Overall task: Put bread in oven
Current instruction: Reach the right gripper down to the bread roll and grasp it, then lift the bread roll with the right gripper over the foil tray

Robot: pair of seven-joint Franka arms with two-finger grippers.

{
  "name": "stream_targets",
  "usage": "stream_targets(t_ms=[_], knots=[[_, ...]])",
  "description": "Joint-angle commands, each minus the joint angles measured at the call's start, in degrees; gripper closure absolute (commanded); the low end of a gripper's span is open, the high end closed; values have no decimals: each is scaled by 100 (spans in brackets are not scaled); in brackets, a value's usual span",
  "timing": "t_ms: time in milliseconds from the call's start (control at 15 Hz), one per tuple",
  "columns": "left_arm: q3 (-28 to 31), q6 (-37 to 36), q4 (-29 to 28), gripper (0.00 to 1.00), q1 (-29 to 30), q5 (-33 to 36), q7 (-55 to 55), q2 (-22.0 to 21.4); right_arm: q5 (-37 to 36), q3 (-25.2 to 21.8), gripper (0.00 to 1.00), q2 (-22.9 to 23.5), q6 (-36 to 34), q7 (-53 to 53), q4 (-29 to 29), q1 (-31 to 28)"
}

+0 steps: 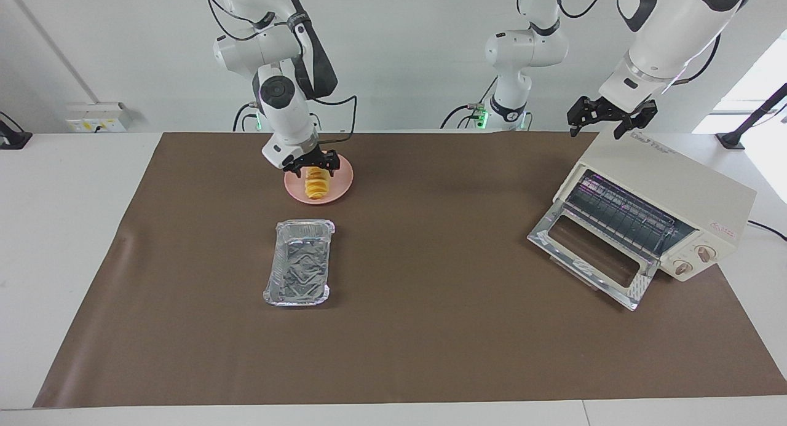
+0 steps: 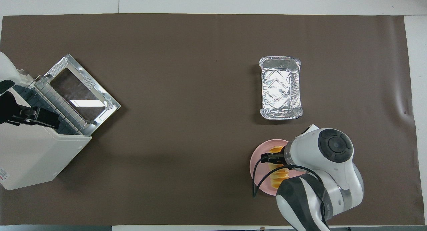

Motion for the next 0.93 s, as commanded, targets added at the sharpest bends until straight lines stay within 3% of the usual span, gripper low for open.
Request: stream_targets(t_ms=[0, 133, 267, 467, 533, 733, 867], knots=[[10, -93, -12, 0, 20, -38, -17, -89, 138, -26, 6, -17, 548, 0, -402, 0], [10, -93, -12, 0, 20, -38, -17, -89, 138, -25, 16, -26, 540, 0, -429, 0], [10, -93, -12, 0, 20, -38, -17, -89, 147, -26, 33, -26, 540, 9, -447, 0], [10, -93, -12, 0, 20, -38, -17, -89, 147, -26, 86, -34, 540, 35, -438, 0], [10, -93, -12, 0, 20, -38, -17, -89, 147, -26, 100, -69, 523, 35, -429, -9], [10, -93, -12, 0, 20, -38, -17, -89, 147, -43, 100, -306, 217, 44, -290, -70], [10, -93, -12, 0, 20, -38, -17, -89, 147, -87, 100, -429, -537, 44, 131, -114]])
